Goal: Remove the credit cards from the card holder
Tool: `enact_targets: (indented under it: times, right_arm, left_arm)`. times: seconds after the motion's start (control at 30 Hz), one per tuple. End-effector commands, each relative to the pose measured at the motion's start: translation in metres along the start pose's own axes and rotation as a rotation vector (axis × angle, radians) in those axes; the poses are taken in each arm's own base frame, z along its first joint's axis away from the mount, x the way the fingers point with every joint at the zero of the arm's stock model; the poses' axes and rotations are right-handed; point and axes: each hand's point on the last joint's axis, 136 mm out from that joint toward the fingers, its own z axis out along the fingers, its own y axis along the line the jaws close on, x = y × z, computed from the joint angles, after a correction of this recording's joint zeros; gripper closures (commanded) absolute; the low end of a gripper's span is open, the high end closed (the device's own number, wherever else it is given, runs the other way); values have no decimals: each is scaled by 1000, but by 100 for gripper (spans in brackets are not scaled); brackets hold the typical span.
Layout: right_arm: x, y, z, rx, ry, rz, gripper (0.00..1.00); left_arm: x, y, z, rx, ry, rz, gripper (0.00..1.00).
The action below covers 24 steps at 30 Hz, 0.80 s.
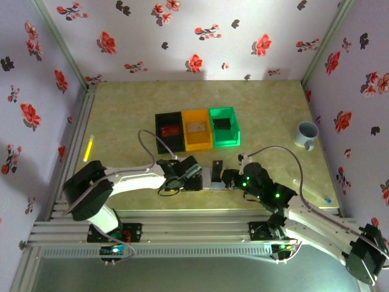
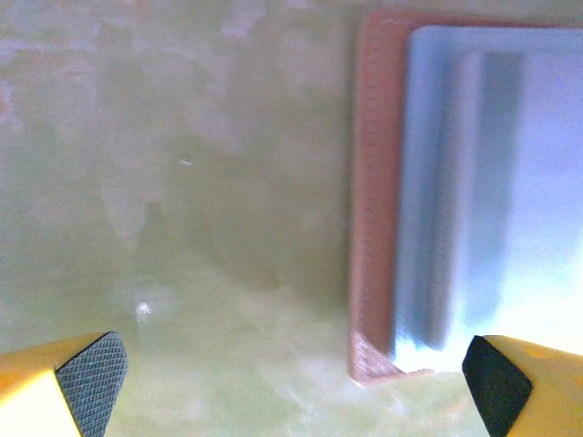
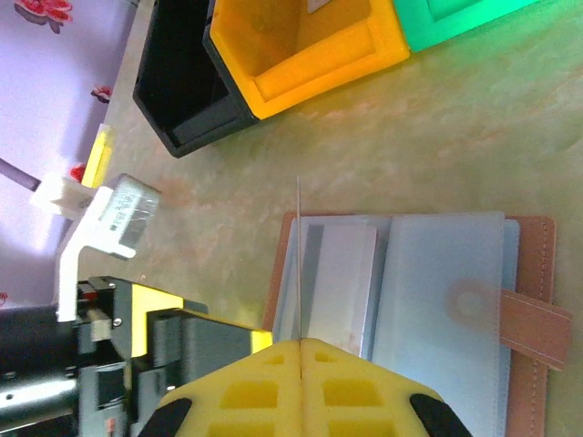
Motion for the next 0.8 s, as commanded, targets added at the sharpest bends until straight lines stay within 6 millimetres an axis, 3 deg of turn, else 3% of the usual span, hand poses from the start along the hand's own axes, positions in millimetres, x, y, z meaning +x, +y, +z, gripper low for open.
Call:
enact_targets:
  times: [0.0, 0.17, 0.33, 0.43, 0.63, 0.77]
  right_arm:
    - [7, -3, -3, -11, 29, -31, 100]
    - [9, 10, -5, -80, 50, -53, 100]
    - [9, 16, -6, -113, 61, -63, 100]
    - [10, 27, -7, -169, 67, -66, 100]
    - [11, 59, -13, -338, 90, -64, 100]
    - [12, 69, -15, -405, 99, -62, 100]
  left_arm:
    - [-16, -11, -32, 112, -58, -3, 0]
    - [-33, -13, -73, 235, -159, 7, 0]
    - [-40, -6, -99, 323, -203, 33, 0]
    - [-42, -4, -109, 398, -230, 26, 1]
    - [-37, -24, -120, 603, -232, 33, 2]
    - [-34, -41, -122, 704, -217, 43, 4]
